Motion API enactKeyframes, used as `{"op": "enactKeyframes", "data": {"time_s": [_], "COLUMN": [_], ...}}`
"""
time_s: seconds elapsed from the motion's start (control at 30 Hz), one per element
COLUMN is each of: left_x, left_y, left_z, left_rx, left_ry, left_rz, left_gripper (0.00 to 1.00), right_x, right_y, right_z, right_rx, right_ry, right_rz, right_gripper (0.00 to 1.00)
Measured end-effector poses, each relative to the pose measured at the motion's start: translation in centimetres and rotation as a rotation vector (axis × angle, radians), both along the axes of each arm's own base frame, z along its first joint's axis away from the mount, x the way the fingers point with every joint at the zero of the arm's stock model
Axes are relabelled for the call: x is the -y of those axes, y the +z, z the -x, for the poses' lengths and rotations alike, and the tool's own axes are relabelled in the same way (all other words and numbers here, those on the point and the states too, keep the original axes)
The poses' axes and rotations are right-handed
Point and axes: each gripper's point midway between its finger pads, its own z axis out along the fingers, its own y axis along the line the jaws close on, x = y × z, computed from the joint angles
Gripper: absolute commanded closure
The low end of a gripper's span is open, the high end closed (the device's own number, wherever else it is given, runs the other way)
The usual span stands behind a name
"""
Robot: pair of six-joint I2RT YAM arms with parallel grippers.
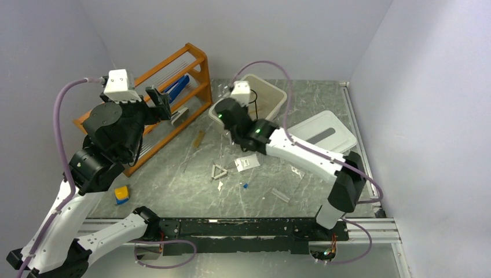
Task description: Organize the chemistry lab equipment
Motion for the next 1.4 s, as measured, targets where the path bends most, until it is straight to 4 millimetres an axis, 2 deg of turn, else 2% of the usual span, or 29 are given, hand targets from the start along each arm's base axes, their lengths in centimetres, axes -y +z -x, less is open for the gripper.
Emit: {"op": "enactKeyframes", "data": {"time_s": [0.17, 0.23, 0.33, 0.4, 0.53, 0.8, 0.9, 1.07, 1.2, 1.4], "left_x": [1.6, 2.3, 3.4, 3.9, 4.7, 5.6, 5.8, 5.9, 5.7, 5.7], "left_y": [-2.5, -3.9, -6.0, -6.9, -8.8, -14.2, -15.8, -16.2, -16.3, -16.5], "left_z": [-0.4, -0.5, -0.8, -1.1, -1.5, -2.6, -2.8, -3.2, -3.3, -3.4], "left_rx": [-0.051, -0.079, -0.122, -0.138, -0.164, -0.245, -0.275, -0.278, -0.277, -0.281], "left_ry": [-0.058, -0.084, -0.117, -0.133, -0.149, -0.149, -0.147, -0.143, -0.130, -0.126], "left_rz": [0.013, 0.016, 0.020, 0.024, 0.025, -0.021, -0.038, -0.046, -0.057, -0.064], "left_gripper": [0.14, 0.14, 0.14, 0.14, 0.13, 0.13, 0.14, 0.14, 0.15, 0.15], "right_x": [7.1, 9.2, 11.5, 12.2, 12.2, 12.0, 12.4, 13.1, 12.8, 12.3], "right_y": [2.8, 3.4, 4.0, 4.2, 3.6, -3.6, -5.5, -8.1, -10.2, -12.4], "right_z": [-4.1, -5.2, -6.6, -7.5, -9.3, -10.6, -11.1, -11.9, -11.9, -11.7], "right_rx": [0.033, 0.044, 0.056, 0.059, 0.055, -0.061, -0.096, -0.157, -0.211, -0.271], "right_ry": [-0.228, -0.300, -0.388, -0.430, -0.497, -0.568, -0.590, -0.622, -0.631, -0.645], "right_rz": [-0.078, -0.096, -0.116, -0.127, -0.151, -0.077, -0.066, -0.077, -0.095, -0.124], "right_gripper": [1.00, 1.00, 1.00, 1.00, 1.00, 1.00, 1.00, 1.00, 1.00, 1.00]}}
